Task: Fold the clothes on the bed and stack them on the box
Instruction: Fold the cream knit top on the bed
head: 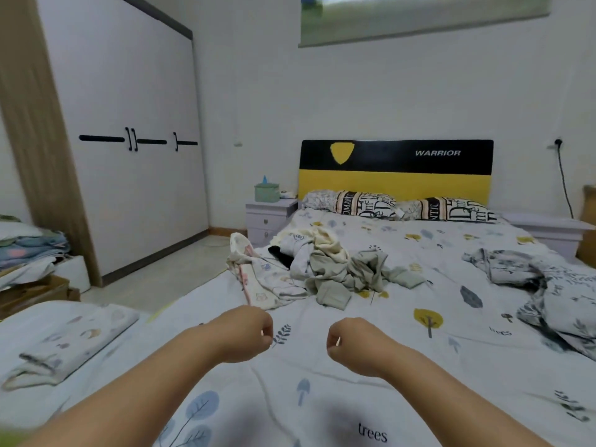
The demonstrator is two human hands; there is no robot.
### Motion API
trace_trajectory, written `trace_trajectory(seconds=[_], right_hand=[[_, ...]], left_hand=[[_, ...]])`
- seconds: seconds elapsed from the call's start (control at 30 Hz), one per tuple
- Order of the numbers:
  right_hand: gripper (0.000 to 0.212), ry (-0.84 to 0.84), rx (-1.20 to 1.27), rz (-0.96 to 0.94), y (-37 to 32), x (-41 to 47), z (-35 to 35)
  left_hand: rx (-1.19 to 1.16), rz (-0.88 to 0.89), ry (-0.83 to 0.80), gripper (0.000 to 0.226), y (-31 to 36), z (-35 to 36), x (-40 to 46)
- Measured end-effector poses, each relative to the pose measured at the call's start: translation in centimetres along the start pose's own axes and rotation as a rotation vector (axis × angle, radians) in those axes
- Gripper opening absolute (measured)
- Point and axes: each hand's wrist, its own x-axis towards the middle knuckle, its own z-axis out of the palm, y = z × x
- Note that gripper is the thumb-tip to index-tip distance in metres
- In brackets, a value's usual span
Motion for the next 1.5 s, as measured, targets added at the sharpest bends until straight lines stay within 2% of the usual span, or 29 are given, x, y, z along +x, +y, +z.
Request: trace_trajectory(seconds=[0.27,0.47,0.67,0.8,0.93,1.07,1.2,1.27,1.3,1.37,1.43,1.5], right_hand=[[0.025,0.035,0.018,0.074,4.1,4.7,0.0],[0.014,0.011,-0.006,0.142,6.1,10.6,0.7],[0.03,0.015,-0.046,0.226,8.0,18.7,1.6],[0.035,0.13,-0.094,0.23,9.7,25.0,2.3],[0.046,0.261,-0.244,0.309,12.3,31.0,3.2],[0.069,0.414,-0.266,0.392,15.0,36.6,2.7],[0.082,0.534,-0.231,0.305,15.1,42.6,1.1],[0.086,0.523,-0.243,0.253,15.1,45.3,0.8],[0.081,0.491,-0.238,0.235,15.3,46.3,1.0],[0.053,0.408,-0.227,0.205,15.9,47.2,1.8],[0.031,0.398,-0.257,0.168,16.2,46.9,2.9],[0.022,0.431,-0.275,0.1,16.1,45.7,3.7]], left_hand=[[0.047,-0.037,-0.008,0.028,0.2,1.3,6.5],[0.03,-0.017,-0.001,0.027,-1.6,1.8,12.9],[0.017,-0.021,0.039,0.018,-4.2,3.1,20.7],[0.005,-0.053,0.082,0.014,-6.2,4.7,26.1],[0.033,-0.039,0.1,0.032,-7.7,6.6,30.8],[0.098,-0.005,0.161,0.036,-8.1,8.5,34.5],[0.109,0.042,0.302,0.041,-8.0,9.9,37.2],[0.125,0.077,0.323,0.058,-8.2,10.3,38.3],[0.151,0.091,0.307,0.066,-8.4,10.5,38.9],[0.207,0.118,0.236,0.071,-9.1,11.0,39.9],[0.214,0.11,0.136,0.061,-10.0,11.7,40.6],[0.21,0.105,0.097,0.051,-10.6,12.6,40.8]])
